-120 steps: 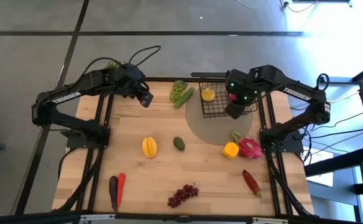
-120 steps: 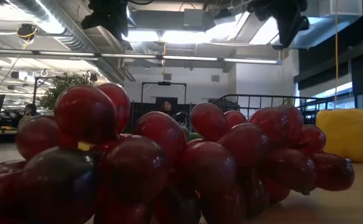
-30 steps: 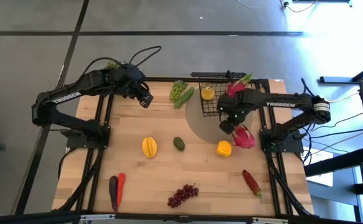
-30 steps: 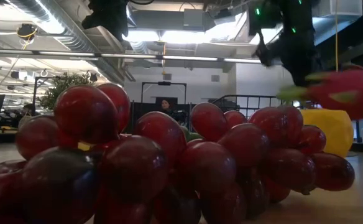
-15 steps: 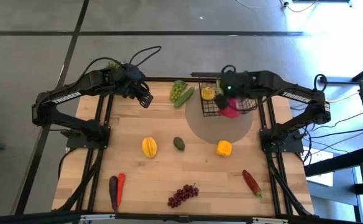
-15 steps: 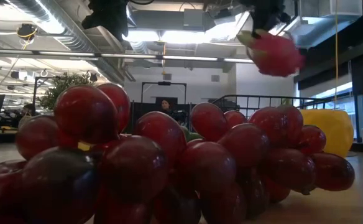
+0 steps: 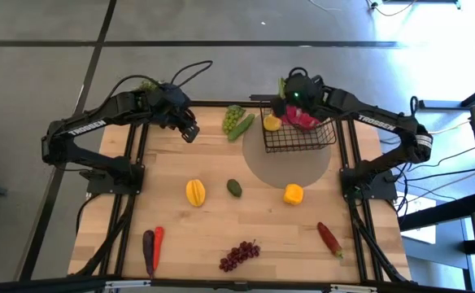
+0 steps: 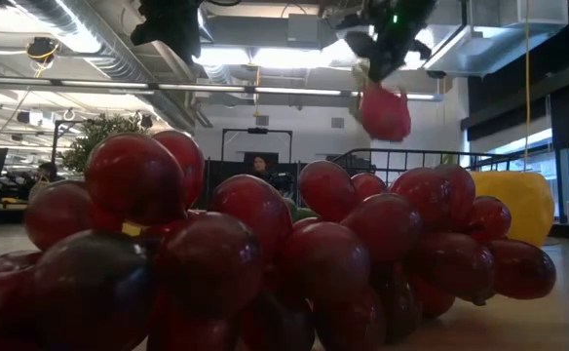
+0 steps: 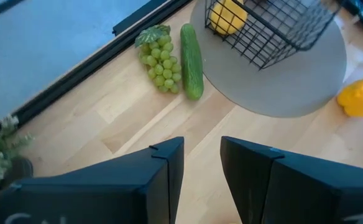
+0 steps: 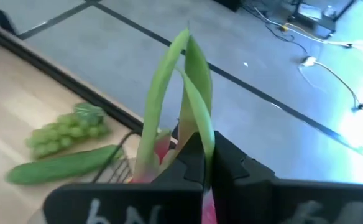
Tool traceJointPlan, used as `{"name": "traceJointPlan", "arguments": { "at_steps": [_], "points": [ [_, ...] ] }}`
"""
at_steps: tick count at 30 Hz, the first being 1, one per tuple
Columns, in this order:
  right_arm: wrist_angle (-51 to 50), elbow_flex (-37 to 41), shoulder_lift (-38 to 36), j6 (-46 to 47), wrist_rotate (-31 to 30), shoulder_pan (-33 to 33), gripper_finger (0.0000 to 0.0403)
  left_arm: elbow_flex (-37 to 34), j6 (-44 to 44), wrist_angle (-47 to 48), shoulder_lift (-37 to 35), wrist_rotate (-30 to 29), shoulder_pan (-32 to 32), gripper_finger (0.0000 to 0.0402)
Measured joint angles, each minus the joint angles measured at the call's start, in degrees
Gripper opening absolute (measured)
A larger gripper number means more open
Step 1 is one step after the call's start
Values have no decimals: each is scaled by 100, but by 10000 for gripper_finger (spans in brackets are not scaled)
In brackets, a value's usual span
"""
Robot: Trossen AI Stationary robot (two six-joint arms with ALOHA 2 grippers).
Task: Build produce basket
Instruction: Put the dragon fruit into the wire basket
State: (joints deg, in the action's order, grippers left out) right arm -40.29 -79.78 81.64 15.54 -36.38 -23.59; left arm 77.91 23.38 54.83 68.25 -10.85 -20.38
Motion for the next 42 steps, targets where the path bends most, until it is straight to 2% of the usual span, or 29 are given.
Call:
{"name": "traceJointPlan", "arguments": {
  "at_steps": [10,19,23,34,39,42],
  "points": [
    [1992,1528,0,-232,-1,-256,0,0,-247,-26,1,2,0,95],
    [2436,2388,0,-279,-190,-524,0,0,-160,-32,2,2,0,95],
    [2959,2684,-5,-320,222,-705,0,0,-99,-35,0,2,0,95],
    [3169,2875,-6,-556,353,-979,0,0,17,-39,2,2,0,95],
    [3155,2875,77,-534,924,-1131,0,0,48,-41,1,2,0,95],
    [3162,2875,197,-555,911,-1142,0,0,48,-39,0,2,0,95]
  ]
}}
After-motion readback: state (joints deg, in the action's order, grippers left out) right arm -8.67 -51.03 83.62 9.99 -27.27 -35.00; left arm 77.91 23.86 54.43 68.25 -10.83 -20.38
